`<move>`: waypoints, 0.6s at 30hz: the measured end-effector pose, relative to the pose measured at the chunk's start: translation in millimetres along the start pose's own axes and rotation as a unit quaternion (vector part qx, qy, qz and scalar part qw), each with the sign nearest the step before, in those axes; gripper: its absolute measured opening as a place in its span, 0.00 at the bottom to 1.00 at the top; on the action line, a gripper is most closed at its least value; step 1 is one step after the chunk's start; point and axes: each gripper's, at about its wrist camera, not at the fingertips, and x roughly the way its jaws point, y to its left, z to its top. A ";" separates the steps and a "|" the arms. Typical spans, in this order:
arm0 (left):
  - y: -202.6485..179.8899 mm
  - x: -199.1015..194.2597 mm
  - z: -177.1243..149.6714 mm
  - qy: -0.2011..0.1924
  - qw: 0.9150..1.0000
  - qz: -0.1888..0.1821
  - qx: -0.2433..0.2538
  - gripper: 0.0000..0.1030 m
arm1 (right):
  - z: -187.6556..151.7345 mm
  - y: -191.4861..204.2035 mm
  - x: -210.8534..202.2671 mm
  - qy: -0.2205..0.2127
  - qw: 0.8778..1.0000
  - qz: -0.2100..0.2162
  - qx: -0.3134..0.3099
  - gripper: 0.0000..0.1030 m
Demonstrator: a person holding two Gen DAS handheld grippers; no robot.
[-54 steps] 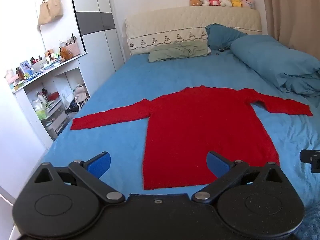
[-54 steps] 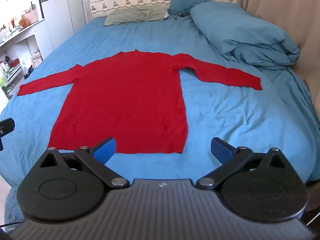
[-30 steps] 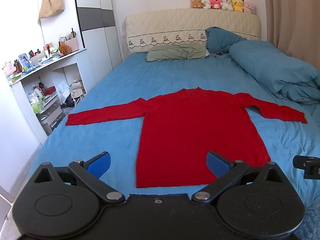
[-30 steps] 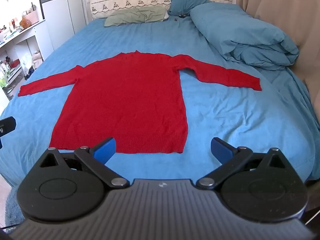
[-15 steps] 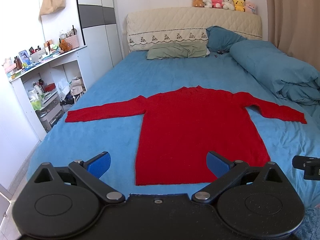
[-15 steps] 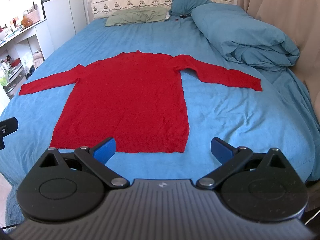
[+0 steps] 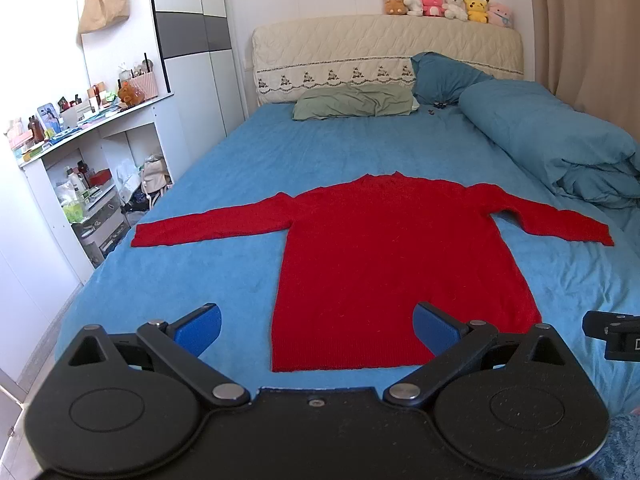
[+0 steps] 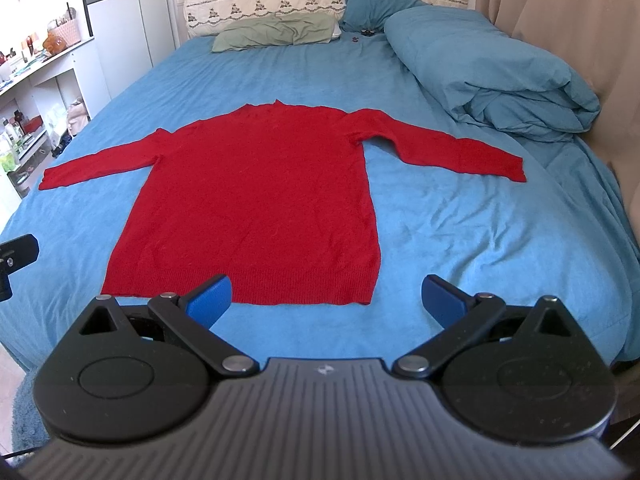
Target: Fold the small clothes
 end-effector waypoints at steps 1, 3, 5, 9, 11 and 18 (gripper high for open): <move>0.0 0.0 0.3 0.000 1.000 0.000 0.000 1.00 | -0.1 1.1 -0.2 0.000 1.000 0.000 -0.001 1.00; 0.1 0.0 0.1 0.000 1.000 0.000 0.001 1.00 | -0.5 1.8 -0.3 0.000 1.000 0.000 -0.001 1.00; -0.5 0.2 0.4 0.000 1.000 0.000 0.001 1.00 | -0.7 2.1 -0.2 0.000 1.000 -0.001 0.000 1.00; -0.4 0.2 0.3 0.001 1.000 0.001 0.001 1.00 | -0.5 3.1 -0.7 0.000 1.000 -0.001 -0.001 1.00; -0.8 -0.2 0.6 0.000 1.000 0.001 0.001 1.00 | -0.6 1.5 0.0 0.000 1.000 0.000 0.000 1.00; -1.1 -2.5 0.8 -0.003 1.000 0.001 0.001 1.00 | -0.8 1.3 0.4 0.000 1.000 0.000 -0.001 1.00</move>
